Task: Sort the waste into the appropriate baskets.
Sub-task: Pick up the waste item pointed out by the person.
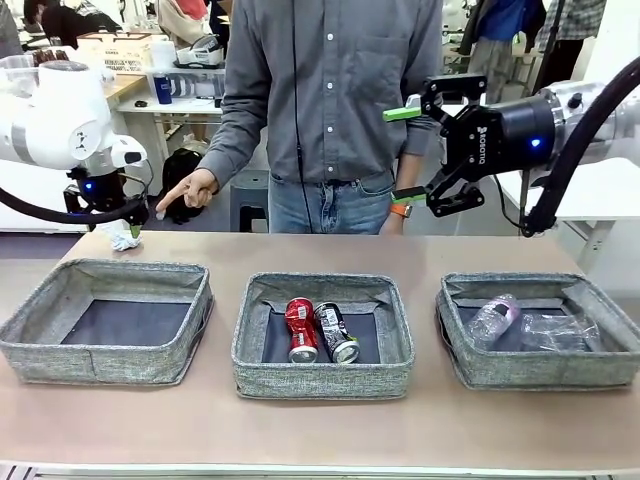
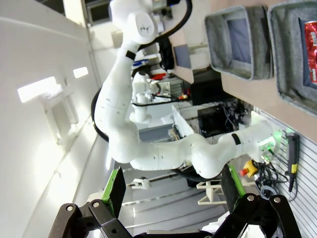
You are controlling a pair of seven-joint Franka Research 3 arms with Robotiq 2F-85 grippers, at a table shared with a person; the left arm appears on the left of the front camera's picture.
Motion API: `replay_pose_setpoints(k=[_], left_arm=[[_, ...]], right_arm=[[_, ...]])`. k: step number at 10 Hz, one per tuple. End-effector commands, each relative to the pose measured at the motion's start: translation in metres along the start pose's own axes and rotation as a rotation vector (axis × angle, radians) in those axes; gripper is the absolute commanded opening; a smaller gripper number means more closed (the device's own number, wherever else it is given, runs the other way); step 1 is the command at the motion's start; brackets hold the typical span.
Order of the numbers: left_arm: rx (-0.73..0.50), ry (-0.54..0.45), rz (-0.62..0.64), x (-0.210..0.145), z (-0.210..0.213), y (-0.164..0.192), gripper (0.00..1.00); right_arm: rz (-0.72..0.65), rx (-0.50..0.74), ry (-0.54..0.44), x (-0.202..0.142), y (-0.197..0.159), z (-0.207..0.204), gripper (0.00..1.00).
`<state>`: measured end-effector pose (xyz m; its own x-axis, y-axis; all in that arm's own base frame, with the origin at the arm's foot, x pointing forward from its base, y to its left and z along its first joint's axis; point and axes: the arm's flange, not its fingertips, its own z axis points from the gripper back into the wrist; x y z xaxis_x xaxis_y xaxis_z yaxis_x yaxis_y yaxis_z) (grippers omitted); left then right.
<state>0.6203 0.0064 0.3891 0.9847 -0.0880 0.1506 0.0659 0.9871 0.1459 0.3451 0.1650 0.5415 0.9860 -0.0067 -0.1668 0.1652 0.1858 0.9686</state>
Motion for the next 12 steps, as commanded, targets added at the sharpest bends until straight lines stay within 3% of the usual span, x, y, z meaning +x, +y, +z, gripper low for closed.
replay_pose_setpoints(k=[1,6,12], left_arm=[[-0.004,-0.013,-0.022,-0.001,0.002,-0.007,1.0],[-0.047,0.014,0.026,0.005,-0.015,0.007,1.0],[-0.099,-0.055,0.065,0.008,-0.027,0.014,1.0]], right_arm=[[-0.002,-0.006,0.008,0.0,0.002,0.001,1.0],[-0.002,-0.006,0.008,0.0,0.002,0.001,1.0],[-0.002,-0.006,0.008,0.0,0.002,0.001,1.0]])
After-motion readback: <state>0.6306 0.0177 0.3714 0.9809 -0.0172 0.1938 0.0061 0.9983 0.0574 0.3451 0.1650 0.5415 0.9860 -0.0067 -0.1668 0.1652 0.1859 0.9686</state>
